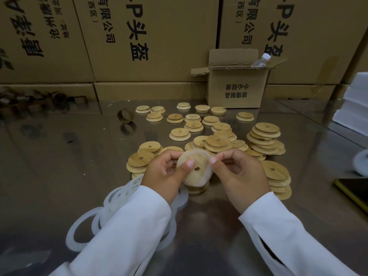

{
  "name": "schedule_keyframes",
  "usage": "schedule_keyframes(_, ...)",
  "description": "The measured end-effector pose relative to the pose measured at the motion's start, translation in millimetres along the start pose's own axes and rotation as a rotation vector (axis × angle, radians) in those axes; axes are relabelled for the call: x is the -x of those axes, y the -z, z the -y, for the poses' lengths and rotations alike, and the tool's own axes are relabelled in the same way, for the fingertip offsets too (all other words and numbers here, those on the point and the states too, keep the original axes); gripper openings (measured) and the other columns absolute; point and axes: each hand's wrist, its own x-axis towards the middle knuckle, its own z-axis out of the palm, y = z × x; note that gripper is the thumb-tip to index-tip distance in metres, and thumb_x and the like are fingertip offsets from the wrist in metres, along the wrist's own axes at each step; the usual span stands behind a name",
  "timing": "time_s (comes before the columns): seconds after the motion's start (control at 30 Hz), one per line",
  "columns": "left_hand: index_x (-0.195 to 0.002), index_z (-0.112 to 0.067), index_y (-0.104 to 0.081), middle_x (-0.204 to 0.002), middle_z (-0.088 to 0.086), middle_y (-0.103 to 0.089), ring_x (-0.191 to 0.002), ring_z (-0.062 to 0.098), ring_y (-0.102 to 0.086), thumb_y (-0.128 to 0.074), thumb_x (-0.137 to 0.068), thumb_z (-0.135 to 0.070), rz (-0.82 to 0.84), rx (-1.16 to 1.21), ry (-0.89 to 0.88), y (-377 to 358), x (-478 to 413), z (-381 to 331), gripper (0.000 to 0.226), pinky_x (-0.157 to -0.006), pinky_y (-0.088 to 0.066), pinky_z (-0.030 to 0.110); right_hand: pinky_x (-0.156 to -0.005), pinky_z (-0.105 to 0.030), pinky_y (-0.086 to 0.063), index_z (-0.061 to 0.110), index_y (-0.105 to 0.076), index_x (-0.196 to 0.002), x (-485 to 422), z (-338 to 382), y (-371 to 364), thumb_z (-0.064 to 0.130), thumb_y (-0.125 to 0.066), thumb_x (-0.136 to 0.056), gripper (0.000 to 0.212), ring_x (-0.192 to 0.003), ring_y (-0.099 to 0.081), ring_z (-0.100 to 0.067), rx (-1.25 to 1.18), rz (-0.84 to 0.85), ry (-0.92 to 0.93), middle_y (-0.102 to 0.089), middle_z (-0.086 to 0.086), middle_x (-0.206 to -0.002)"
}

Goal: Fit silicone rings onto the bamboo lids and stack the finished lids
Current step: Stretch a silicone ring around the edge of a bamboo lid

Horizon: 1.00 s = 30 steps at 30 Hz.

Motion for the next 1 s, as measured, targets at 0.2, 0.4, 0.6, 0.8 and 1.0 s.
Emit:
schedule_keyframes(0.2, -0.09, -0.01, -0.063, -0.08, 0.003, -0.072, -0.075, 0.016, -0.069, -0.065, -0.077, -0.003, -0.002, 0.189, 0.135, 0.9, -0.7, -4.0, 0.015, -0.059, -0.055, 0.023, -0.066, -0.008, -0.045, 0.031, -0.061, -0.073, 4.3, 0.2, -0.3, 0.027, -0.067, -0.08, 0.01, -0.078, -0.059, 0.007, 0.179, -0.055, 0.106, -0.065, 0.018, -0.073)
schedule_keyframes(0.4, -0.089, -0.011, -0.063, -0.086, 0.008, -0.07, -0.074, 0.015, -0.067, -0.068, -0.074, 0.005, 0.077, 0.063, 0.121, -1.7, 2.5, -2.9, 0.023, -0.068, -0.056, 0.025, -0.082, -0.033, -0.052, 0.034, -0.058, -0.075, 9.2, 4.2, -0.4, 0.031, -0.061, -0.081, 0.008, -0.08, -0.061, -0.004, 0.356, -0.066, 0.207, -0.062, 0.022, -0.071)
schedule_keyframes(0.6, -0.087, -0.009, -0.063, -0.083, 0.008, -0.069, -0.072, 0.014, -0.067, -0.067, -0.075, 0.002, 0.077, 0.053, 0.079, -1.8, 2.7, -2.6, 0.017, -0.064, -0.055, 0.023, -0.085, -0.037, -0.049, 0.031, -0.058, -0.074, 9.5, 5.6, -0.1, 0.027, -0.062, -0.083, 0.01, -0.073, -0.06, -0.004, 0.413, -0.09, 0.287, -0.057, 0.025, -0.067)
schedule_keyframes(0.8, -0.086, -0.012, -0.061, -0.086, 0.004, -0.066, -0.076, 0.008, -0.062, -0.066, -0.077, 0.001, 0.101, -0.063, -0.008, -0.8, 2.1, -6.1, 0.017, -0.066, -0.051, 0.016, -0.051, -0.007, -0.039, 0.028, -0.059, -0.064, 3.7, 0.0, -0.4, 0.022, -0.065, -0.081, 0.019, -0.059, -0.055, 0.002, 0.233, -0.109, 0.023, -0.061, 0.014, -0.063)
schedule_keyframes(1.0, -0.087, -0.012, -0.061, -0.082, -0.001, -0.066, -0.071, -0.002, -0.062, -0.063, -0.078, 0.003, 0.129, -0.061, -0.041, -0.7, 2.3, -8.7, 0.017, -0.063, -0.048, 0.011, -0.065, -0.031, -0.054, 0.024, -0.062, -0.064, 0.8, -3.0, 0.3, 0.018, -0.067, -0.08, 0.018, -0.066, -0.064, -0.017, 0.076, -0.11, -0.096, -0.065, 0.006, -0.065)
